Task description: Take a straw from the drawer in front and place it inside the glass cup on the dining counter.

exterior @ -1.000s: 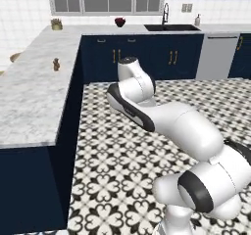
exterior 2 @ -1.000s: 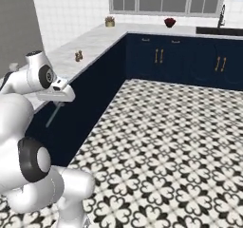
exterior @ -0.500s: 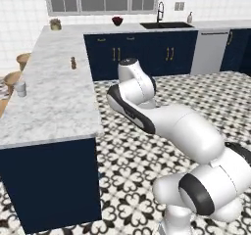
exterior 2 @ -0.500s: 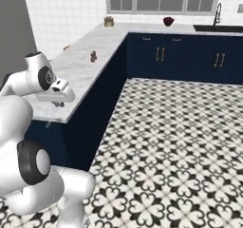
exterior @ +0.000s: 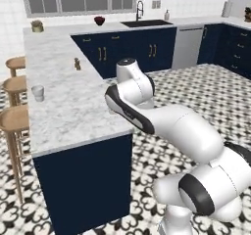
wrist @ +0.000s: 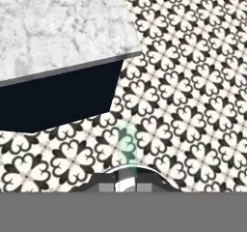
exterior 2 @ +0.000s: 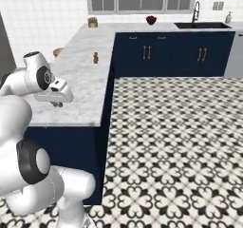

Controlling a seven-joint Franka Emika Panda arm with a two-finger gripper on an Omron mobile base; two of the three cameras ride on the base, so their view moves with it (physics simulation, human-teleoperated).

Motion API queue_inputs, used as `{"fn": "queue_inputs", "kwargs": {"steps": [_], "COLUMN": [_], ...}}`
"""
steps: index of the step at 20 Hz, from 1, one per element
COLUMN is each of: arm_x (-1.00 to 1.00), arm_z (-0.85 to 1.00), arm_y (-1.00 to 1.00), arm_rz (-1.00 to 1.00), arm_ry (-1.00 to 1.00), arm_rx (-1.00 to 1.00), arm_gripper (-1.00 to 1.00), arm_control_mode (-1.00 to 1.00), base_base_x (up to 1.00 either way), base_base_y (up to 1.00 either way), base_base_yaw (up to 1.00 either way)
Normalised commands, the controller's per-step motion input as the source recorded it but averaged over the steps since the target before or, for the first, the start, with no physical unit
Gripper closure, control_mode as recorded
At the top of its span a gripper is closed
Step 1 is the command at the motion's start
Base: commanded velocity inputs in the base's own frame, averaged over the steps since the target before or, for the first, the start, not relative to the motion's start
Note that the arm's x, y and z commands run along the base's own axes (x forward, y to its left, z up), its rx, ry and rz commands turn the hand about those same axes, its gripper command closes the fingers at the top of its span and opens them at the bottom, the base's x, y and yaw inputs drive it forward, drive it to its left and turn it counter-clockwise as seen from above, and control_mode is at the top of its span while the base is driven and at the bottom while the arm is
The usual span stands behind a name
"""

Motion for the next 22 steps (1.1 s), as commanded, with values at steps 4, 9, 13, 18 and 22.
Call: {"fn": "queue_inputs", "kwargs": {"steps": [4,9,13,18,22], "arm_x": [0.00,0.00,0.00,0.00,0.00], "arm_z": [0.00,0.00,0.00,0.00,0.00], "arm_y": [0.00,0.00,0.00,0.00,0.00], "arm_rz": [0.00,0.00,0.00,0.00,0.00], "arm_ry": [0.00,0.00,0.00,0.00,0.00], "arm_rx": [0.00,0.00,0.00,0.00,0.00], "arm_gripper": [1.00,1.00,1.00,1.00,1.00], "arm_control_mode": [1.00,1.00,1.00,1.00,1.00], "base_base_x": [0.00,0.00,0.00,0.00,0.00], "base_base_y": [1.00,1.00,1.00,1.00,1.00], "base_base_yaw": [-0.36,-0.38,-0.41,-0.42,-0.45]}}
